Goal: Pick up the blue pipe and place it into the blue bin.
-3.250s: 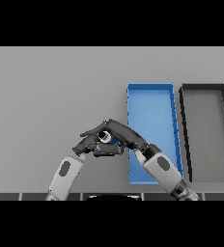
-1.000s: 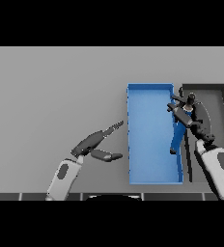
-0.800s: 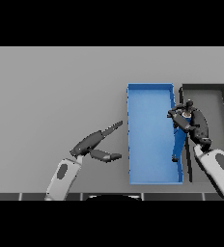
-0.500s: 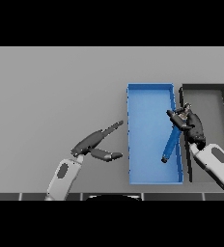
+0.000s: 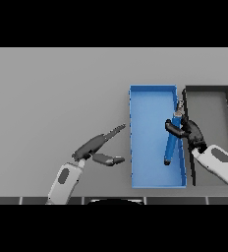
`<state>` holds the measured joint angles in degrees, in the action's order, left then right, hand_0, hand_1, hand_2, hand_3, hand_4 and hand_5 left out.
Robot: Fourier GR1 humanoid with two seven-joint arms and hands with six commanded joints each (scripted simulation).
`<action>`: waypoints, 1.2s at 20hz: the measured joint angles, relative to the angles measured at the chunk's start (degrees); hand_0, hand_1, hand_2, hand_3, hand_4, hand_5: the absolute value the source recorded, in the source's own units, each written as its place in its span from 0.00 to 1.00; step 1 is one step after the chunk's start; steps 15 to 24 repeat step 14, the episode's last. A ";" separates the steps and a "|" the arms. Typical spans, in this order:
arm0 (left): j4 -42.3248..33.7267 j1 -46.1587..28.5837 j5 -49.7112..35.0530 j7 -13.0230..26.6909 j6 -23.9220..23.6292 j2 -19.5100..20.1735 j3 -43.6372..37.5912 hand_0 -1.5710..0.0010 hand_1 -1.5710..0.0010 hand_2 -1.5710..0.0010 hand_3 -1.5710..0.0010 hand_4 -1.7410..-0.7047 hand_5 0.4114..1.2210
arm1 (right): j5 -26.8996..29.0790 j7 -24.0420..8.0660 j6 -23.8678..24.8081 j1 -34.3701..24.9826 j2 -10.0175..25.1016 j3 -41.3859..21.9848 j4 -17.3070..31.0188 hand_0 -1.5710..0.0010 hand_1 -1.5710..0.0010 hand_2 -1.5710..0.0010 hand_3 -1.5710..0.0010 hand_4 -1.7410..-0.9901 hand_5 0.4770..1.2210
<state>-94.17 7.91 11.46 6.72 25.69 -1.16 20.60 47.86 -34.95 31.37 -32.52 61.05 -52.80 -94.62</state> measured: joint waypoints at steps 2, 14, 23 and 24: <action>0.02 0.58 -0.45 0.57 0.12 0.05 -0.47 1.00 1.00 1.00 1.00 0.82 0.02 | 1.04 0.00 -0.46 -2.13 0.93 -3.59 0.81 0.97 0.98 0.98 0.99 0.93 0.38; 0.85 -0.64 1.13 -1.36 -0.73 -0.33 0.54 1.00 1.00 1.00 1.00 0.83 0.02 | 3.75 0.27 0.01 -7.94 1.58 -10.99 1.73 1.00 1.00 1.00 1.00 0.96 0.22; 0.85 -0.64 1.13 -1.36 -0.73 -0.33 0.54 1.00 1.00 1.00 1.00 0.83 0.02 | 3.75 0.27 0.01 -7.94 1.58 -10.99 1.73 1.00 1.00 1.00 1.00 0.96 0.22; 0.85 -0.64 1.13 -1.36 -0.73 -0.33 0.54 1.00 1.00 1.00 1.00 0.83 0.02 | 3.75 0.27 0.01 -7.94 1.58 -10.99 1.73 1.00 1.00 1.00 1.00 0.96 0.22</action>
